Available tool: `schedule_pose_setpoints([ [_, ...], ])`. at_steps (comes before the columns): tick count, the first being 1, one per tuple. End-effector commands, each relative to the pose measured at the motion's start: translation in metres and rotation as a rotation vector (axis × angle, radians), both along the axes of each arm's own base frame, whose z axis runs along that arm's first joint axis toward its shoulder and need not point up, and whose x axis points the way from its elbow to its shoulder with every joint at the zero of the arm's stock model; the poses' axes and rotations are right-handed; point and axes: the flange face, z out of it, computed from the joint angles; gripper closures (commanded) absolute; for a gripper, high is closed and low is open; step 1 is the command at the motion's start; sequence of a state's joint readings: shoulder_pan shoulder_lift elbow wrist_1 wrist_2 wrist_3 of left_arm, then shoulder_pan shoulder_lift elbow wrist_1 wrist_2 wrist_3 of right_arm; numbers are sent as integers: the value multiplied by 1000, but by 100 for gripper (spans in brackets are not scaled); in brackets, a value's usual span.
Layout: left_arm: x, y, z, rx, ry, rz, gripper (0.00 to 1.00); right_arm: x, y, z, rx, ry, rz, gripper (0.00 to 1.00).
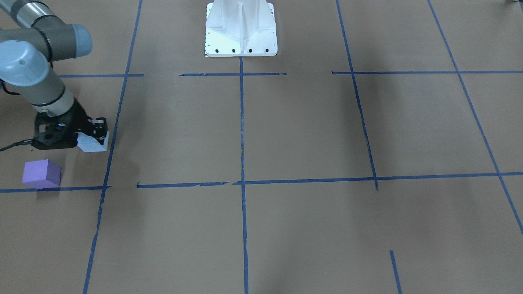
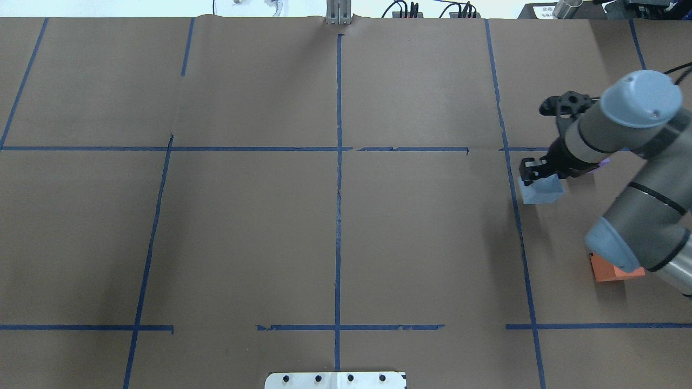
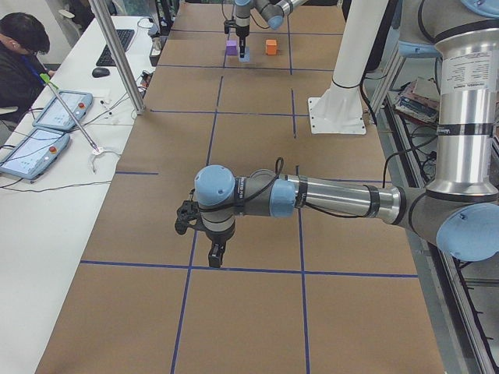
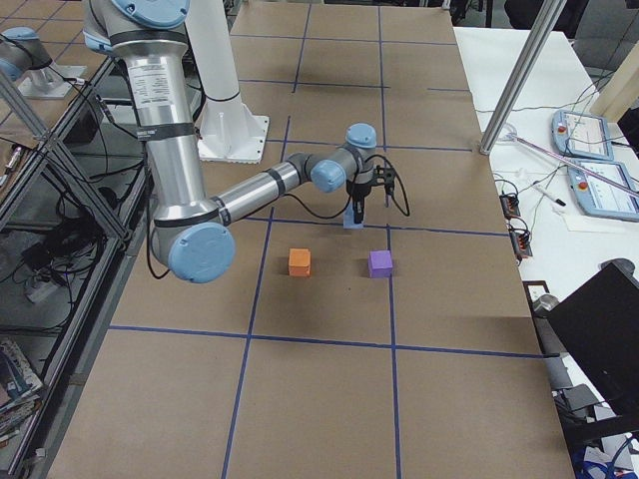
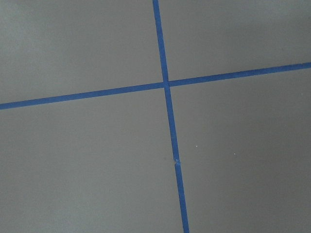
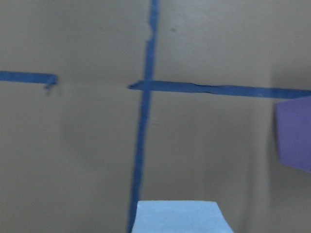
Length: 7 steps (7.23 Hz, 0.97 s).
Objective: Place blue block between orange and purple blocks
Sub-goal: 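Carry the cube with the right gripper toward the purple and orange cubes, then lower the cube between the purple and orange cubes and open the gripper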
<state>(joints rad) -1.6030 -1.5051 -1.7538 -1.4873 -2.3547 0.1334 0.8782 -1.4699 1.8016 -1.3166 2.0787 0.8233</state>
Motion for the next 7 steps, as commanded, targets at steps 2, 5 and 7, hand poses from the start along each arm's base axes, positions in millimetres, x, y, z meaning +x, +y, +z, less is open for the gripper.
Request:
schedule_pose_setpoints([
  [2, 0, 0, -2, 2, 0, -1, 0, 74, 41, 80, -20, -41, 20, 82],
  [5, 0, -1, -3, 5, 0, -1, 0, 66, 36, 95, -24, -34, 7, 8],
  [7, 0, -1, -4, 8, 1, 0, 0, 65, 34, 88, -13, -52, -2, 0],
])
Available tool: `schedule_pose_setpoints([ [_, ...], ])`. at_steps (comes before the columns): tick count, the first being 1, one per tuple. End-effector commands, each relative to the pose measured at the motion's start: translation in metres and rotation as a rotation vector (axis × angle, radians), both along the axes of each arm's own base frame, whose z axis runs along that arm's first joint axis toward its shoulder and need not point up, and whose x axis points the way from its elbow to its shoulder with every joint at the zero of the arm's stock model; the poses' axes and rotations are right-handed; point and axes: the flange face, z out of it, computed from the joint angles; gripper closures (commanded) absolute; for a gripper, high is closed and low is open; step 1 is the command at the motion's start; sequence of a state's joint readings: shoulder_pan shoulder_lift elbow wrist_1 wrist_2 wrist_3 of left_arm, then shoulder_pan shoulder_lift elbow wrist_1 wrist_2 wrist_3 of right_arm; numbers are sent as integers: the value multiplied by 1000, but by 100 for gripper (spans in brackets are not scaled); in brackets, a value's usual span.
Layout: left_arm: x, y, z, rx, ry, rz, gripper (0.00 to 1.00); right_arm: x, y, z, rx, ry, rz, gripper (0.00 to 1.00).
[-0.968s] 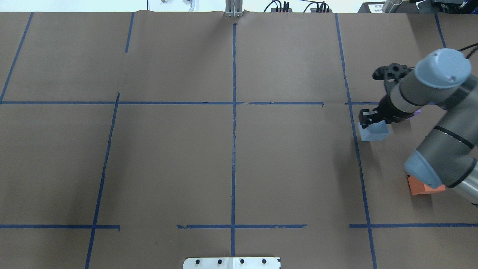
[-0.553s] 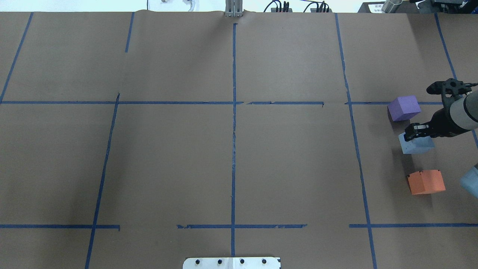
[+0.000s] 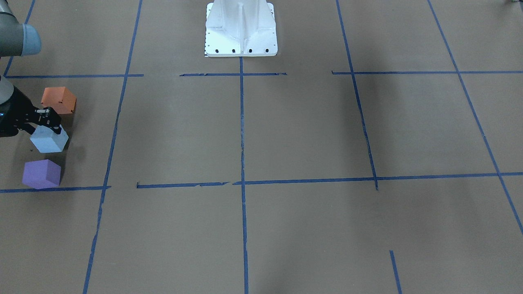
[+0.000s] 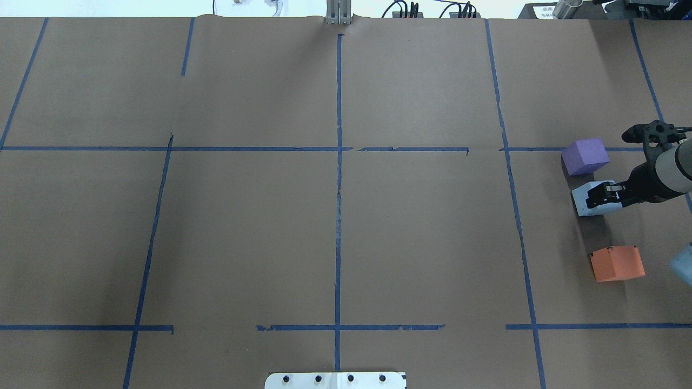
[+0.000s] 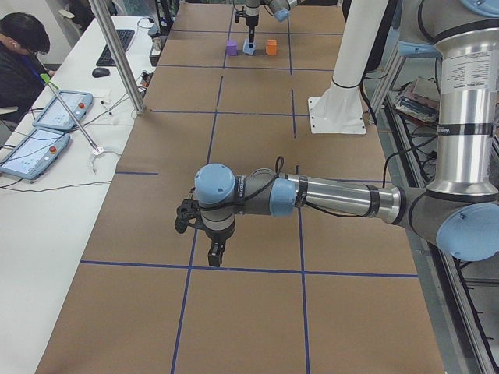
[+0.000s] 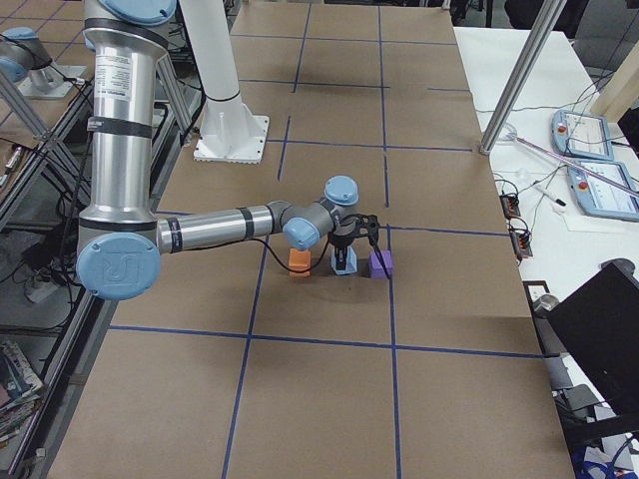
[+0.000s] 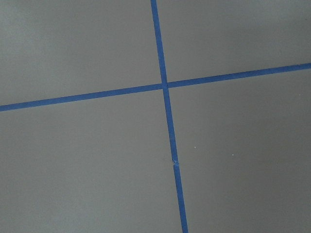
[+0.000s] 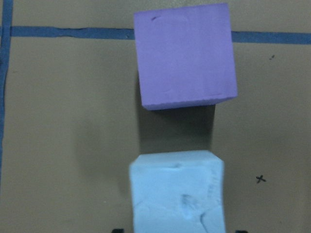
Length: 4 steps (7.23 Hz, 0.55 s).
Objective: Place blue block between orange and purple blocks
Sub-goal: 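Lower the cube between the purple and orange cubes and open the gripper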
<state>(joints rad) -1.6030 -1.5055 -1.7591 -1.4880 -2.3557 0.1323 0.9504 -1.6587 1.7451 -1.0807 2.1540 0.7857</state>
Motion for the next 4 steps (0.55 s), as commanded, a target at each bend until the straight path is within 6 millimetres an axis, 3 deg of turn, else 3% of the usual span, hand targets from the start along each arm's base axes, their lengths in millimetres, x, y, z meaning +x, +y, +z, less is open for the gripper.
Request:
schedule_pose_setpoints([
  [1, 0, 0, -1, 2, 0, 1, 0, 9, -5, -10, -6, -31, 4, 0],
  [4, 0, 0, -1, 6, 0, 3, 0, 73, -23, -7, 49, -60, 23, 0],
])
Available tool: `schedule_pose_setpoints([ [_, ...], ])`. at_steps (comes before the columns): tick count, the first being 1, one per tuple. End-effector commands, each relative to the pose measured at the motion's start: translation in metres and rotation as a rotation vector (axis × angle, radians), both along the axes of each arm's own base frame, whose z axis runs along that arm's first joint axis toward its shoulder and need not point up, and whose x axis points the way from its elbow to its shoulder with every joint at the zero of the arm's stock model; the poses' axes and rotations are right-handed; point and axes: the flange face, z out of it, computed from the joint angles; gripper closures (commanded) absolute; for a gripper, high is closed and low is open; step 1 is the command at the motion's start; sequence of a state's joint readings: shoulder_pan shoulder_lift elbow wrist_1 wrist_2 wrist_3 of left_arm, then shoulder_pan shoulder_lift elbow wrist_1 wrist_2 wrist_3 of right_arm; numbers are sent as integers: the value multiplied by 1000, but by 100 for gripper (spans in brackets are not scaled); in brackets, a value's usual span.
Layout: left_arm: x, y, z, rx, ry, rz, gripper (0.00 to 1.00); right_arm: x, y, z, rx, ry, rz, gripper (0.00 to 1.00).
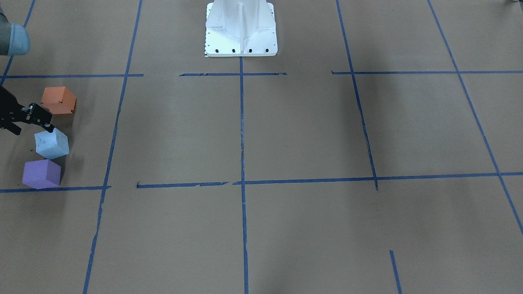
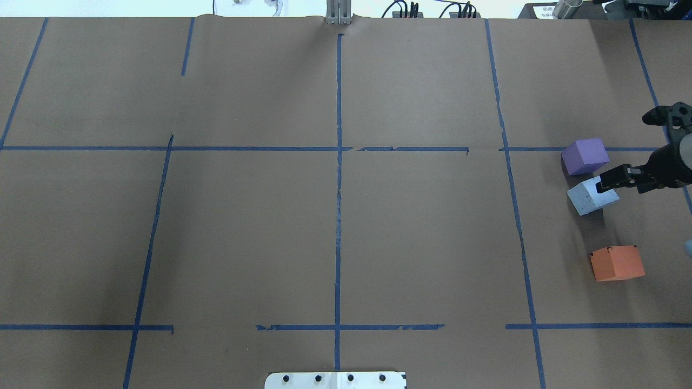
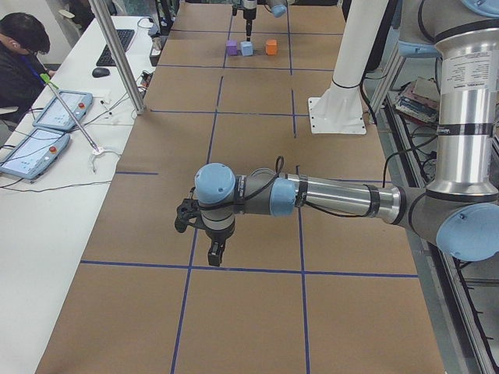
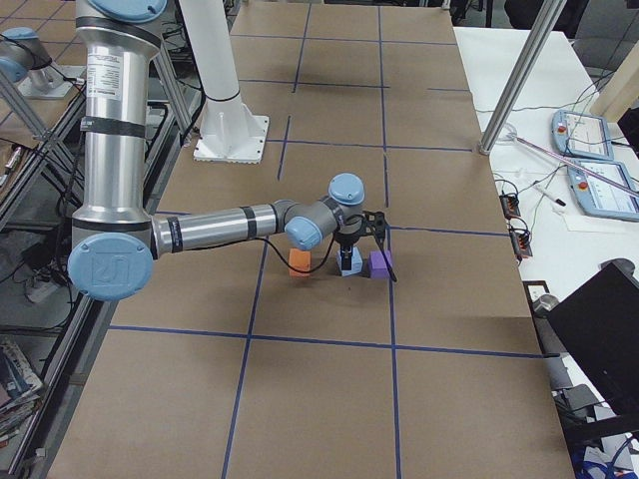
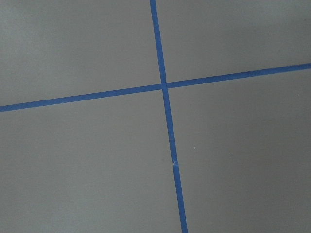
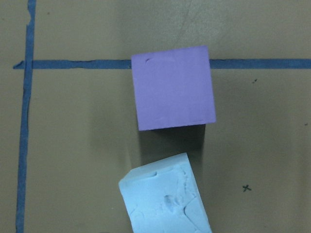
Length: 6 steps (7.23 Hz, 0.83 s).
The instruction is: Place blue block between orange and purple blocks
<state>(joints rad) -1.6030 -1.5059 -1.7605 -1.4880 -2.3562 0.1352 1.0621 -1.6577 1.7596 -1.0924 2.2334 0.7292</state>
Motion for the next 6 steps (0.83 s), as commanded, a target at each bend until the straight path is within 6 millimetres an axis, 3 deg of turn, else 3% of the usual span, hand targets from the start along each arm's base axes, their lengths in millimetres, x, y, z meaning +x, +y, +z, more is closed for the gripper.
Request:
schedule_pose_setpoints([
  [1, 0, -1, -1, 4, -2, 2, 0, 68, -13, 11, 57, 19, -24, 0],
  [4, 0, -4, -4, 8, -5, 4, 0, 218, -5, 43, 92, 107, -93, 0],
  [5, 0, -1, 0, 2, -5, 4, 0, 232, 0, 31, 58, 104, -109, 0],
  [6, -1, 1, 3, -3, -9, 4, 0, 233, 19, 41, -8, 106, -89, 0],
])
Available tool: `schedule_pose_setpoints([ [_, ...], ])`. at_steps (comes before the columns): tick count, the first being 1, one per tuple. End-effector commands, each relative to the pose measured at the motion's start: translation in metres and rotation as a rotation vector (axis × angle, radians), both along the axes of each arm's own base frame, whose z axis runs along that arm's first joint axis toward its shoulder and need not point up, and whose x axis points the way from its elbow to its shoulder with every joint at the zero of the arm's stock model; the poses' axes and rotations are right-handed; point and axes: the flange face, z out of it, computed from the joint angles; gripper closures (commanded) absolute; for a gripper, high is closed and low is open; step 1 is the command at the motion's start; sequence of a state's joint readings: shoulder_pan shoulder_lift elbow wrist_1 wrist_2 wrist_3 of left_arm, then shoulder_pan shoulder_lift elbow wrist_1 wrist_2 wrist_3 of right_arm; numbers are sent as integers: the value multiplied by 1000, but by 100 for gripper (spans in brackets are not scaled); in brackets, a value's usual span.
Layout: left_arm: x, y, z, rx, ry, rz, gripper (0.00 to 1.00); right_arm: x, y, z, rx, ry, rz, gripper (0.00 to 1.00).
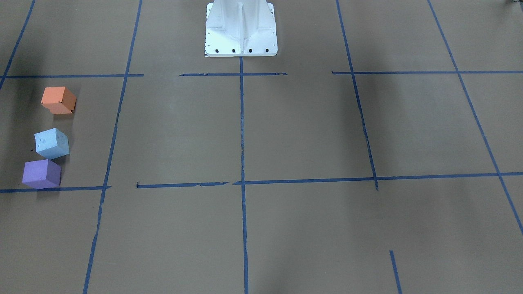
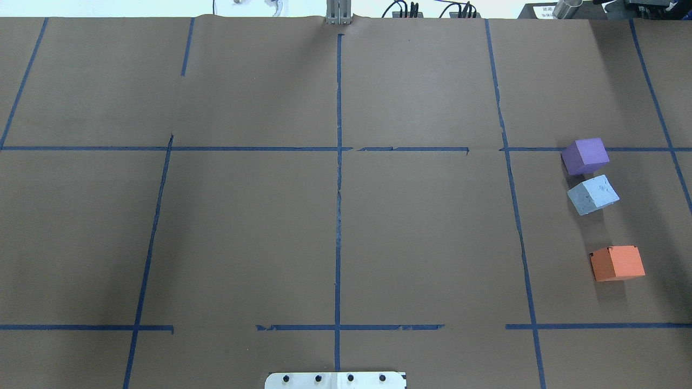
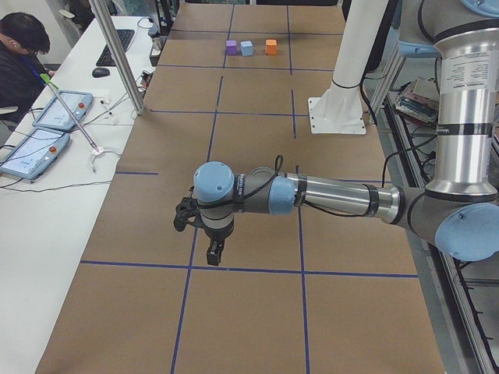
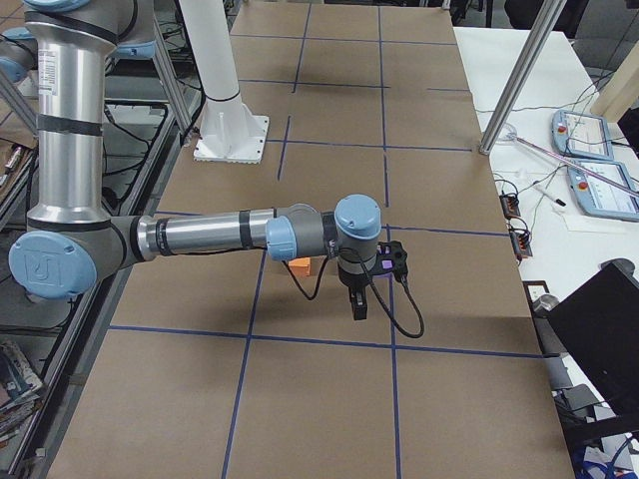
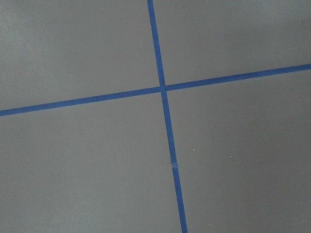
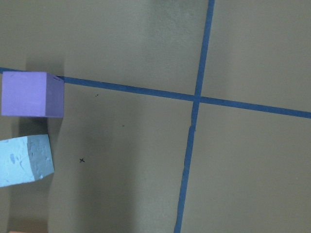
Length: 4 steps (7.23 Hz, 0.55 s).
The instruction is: Place blue block between orange and purple blocks
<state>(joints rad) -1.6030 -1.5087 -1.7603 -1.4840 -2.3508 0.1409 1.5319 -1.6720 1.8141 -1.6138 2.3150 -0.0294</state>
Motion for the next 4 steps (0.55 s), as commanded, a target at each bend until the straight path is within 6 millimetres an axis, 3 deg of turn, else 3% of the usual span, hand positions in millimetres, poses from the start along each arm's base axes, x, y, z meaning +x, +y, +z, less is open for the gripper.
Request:
schedule_pose_setpoints([
  [1, 0, 2, -1, 2, 5, -1, 0, 13, 21, 8, -68, 3, 11, 0],
  [2, 1, 3, -2, 5, 17, 1, 0, 13, 21, 8, -68, 3, 11, 0],
  [3, 2, 14, 17, -37, 17, 0, 0, 13, 21, 7, -65, 3, 12, 0],
  [4, 1, 18, 17, -42, 7, -2, 0, 13, 21, 7, -64, 3, 10, 0],
])
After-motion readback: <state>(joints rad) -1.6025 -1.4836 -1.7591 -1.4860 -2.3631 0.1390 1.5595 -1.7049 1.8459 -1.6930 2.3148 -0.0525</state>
